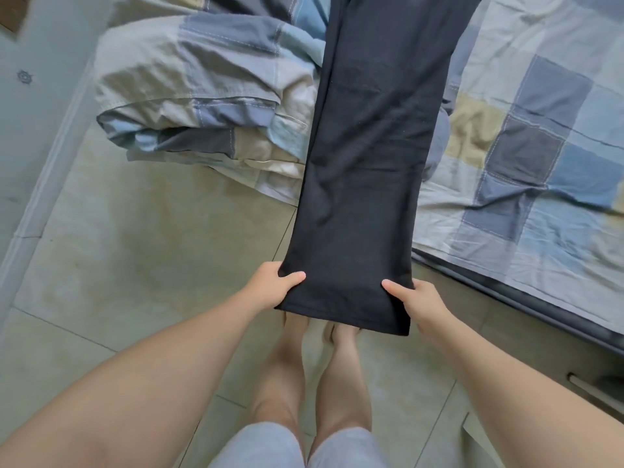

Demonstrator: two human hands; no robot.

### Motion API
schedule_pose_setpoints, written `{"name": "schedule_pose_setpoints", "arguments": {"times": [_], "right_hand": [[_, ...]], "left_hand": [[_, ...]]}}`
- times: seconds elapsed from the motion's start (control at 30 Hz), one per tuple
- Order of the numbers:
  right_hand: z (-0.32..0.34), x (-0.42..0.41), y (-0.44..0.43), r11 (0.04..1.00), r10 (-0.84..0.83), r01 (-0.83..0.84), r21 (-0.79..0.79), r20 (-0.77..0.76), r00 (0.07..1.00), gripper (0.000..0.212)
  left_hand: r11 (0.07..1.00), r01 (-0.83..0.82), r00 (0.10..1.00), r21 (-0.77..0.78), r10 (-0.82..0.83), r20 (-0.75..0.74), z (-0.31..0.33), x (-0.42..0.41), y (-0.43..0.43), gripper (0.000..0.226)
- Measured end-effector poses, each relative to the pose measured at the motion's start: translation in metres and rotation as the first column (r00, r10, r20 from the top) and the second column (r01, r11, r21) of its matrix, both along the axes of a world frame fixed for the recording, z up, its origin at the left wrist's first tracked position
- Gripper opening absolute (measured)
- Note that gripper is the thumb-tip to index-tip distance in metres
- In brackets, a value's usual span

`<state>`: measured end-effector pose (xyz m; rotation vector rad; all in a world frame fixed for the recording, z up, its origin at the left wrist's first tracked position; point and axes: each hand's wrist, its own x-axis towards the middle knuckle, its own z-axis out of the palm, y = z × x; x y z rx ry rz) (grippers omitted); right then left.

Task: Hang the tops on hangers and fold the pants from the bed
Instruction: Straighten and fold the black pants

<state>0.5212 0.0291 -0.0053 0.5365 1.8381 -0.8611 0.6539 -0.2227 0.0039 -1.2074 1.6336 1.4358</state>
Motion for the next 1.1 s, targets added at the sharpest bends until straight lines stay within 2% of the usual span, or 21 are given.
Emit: {"name": "schedule_pose_setpoints", "arguments": {"times": [0.07,0.2,0.27,0.47,0.63,0.87,1.1], "right_hand": [[0.030,0.010,-0.002,0.998,-0.065,0.065,-0.009,0.005,0.998,0.012],[0.097,0.026,-0.006,0.991,-0.128,0.129,-0.016,0.040,0.991,0.025],[0.130,0.028,-0.008,0.978,-0.206,0.206,-0.024,0.021,0.978,0.024],[0.223,0.024,-0.021,0.878,-0.458,0.447,-0.171,-0.031,0.888,0.019],[0.283,0.037,-0.032,0.803,-0.559,0.523,-0.286,-0.059,0.827,0.013],[0.323,0.089,-0.020,0.773,-0.571,0.506,-0.382,-0.075,0.817,0.008],[0.314,0.190,0.023,0.778,-0.572,0.537,-0.326,-0.012,0.820,0.005]], "left_hand": [[0.993,-0.119,0.993,0.014,0.119,0.011,0.028,0.006,0.005,0.027],[0.981,-0.191,0.982,0.025,0.191,0.018,0.090,0.008,0.011,0.034],[0.976,-0.215,0.977,0.029,0.215,-0.003,0.122,0.004,0.008,0.034],[0.965,-0.264,0.962,0.000,0.263,-0.077,0.201,-0.009,-0.012,0.025],[0.916,-0.401,0.908,0.023,0.401,-0.117,0.251,-0.005,-0.017,0.024],[0.864,-0.502,0.852,0.045,0.503,-0.147,0.286,0.054,-0.001,0.020],[0.874,-0.486,0.869,0.013,0.484,-0.098,0.293,0.155,0.034,0.017]]}}
